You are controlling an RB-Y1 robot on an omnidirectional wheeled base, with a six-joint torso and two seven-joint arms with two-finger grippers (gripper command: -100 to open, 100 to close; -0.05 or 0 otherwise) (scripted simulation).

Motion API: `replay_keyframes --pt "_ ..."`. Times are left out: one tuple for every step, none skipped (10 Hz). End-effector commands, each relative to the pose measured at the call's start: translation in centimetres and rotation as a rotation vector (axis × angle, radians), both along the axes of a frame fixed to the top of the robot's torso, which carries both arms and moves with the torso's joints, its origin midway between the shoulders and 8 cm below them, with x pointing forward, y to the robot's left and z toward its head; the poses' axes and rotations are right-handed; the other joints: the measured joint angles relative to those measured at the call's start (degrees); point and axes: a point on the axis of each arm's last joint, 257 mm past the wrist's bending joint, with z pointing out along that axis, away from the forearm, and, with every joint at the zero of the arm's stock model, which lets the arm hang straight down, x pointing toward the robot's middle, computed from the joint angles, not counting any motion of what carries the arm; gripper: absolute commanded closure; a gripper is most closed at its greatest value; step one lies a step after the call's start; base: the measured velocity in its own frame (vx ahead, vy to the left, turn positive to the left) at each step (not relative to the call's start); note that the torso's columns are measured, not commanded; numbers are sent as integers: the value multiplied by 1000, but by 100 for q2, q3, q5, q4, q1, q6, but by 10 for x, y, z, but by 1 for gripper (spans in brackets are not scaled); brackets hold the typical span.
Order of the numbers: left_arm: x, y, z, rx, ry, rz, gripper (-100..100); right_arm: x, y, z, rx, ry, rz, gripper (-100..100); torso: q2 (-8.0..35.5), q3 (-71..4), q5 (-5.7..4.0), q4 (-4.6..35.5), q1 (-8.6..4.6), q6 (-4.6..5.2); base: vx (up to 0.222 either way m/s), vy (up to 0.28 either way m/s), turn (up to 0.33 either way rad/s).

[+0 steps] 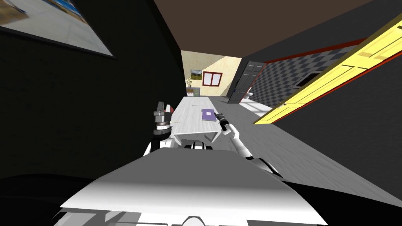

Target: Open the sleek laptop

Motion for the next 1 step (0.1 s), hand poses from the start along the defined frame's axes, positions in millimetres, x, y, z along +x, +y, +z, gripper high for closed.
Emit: replay_keyframes --pt "0 0 0 0 0 0 0 0 0 0 0 0 0 0 0 0 0 0 0 0 0 0 0"
